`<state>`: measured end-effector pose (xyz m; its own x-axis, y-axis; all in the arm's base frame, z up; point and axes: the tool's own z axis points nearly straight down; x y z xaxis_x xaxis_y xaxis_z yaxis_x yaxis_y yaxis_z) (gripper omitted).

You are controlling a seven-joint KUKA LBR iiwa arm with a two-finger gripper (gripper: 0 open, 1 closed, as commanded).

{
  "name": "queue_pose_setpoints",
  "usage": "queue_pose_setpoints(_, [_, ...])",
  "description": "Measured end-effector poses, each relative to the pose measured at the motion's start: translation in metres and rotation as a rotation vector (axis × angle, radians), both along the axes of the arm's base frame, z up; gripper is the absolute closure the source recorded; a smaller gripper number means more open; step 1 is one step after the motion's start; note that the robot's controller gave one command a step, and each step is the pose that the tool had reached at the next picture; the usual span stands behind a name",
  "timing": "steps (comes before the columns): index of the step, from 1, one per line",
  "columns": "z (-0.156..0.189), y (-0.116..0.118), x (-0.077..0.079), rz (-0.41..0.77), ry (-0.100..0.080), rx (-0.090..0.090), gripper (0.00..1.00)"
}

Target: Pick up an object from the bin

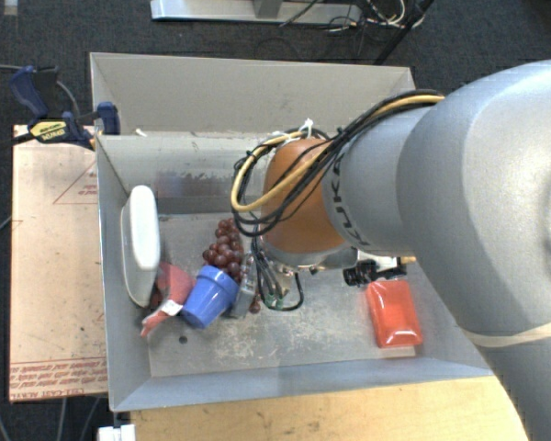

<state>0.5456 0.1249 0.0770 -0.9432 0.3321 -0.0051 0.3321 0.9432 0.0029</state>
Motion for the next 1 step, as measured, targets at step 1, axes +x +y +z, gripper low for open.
queue_pose_setpoints(1, [0.1710, 0.0019, -0.0013, 0.041, -0.008, 0.002, 1.00])
